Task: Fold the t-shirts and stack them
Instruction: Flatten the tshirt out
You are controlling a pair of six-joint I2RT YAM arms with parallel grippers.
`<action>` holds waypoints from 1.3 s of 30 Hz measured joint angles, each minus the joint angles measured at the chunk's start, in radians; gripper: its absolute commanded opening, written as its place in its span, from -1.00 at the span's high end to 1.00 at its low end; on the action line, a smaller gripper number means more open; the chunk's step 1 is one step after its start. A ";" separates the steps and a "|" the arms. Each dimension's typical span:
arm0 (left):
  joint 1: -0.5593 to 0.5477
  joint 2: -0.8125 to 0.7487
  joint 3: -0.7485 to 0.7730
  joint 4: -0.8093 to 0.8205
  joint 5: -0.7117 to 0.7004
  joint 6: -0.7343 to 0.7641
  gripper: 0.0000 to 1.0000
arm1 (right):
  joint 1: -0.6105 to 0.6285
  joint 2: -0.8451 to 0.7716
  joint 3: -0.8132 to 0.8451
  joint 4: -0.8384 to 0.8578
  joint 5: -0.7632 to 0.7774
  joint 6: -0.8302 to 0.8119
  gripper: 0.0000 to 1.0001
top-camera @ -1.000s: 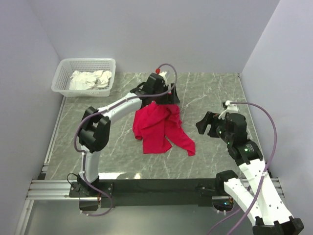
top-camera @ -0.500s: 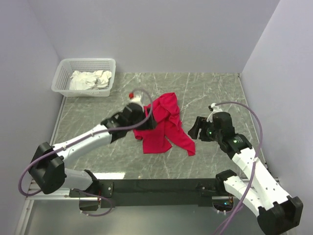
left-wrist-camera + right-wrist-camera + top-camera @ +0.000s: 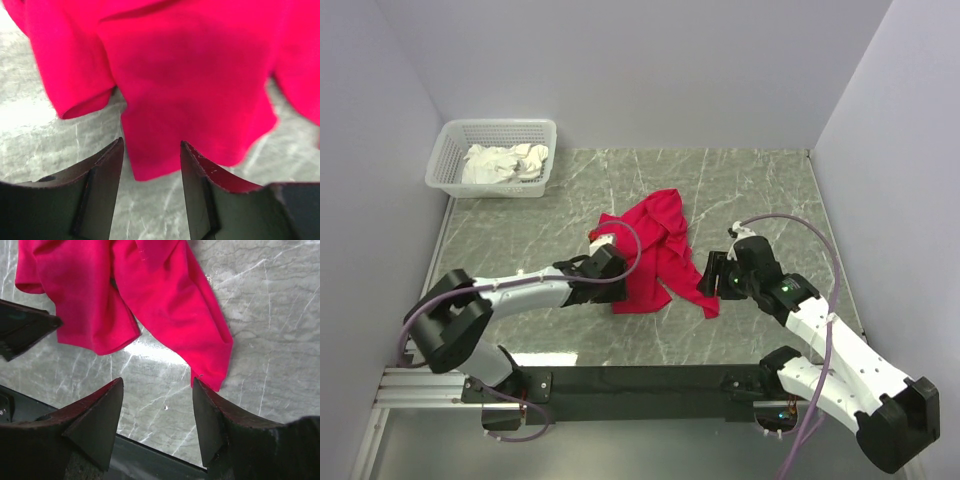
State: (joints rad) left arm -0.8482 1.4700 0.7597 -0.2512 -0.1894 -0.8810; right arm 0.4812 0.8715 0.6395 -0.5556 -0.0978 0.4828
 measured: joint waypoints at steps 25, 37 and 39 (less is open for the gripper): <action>-0.110 0.184 0.190 -0.229 -0.089 -0.031 0.32 | 0.047 0.020 0.000 -0.032 0.031 0.004 -0.28; -0.102 0.121 0.272 -0.374 -0.129 -0.025 0.99 | 0.077 0.202 -0.007 -0.044 0.061 0.004 -0.29; -0.067 0.048 0.337 -0.427 -0.148 -0.005 0.99 | 0.078 0.244 -0.007 -0.042 0.076 0.007 -0.29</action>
State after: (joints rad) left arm -0.9154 1.5177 1.0966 -0.6781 -0.3370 -0.8860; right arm 0.5591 1.1156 0.6327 -0.5980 -0.0223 0.4896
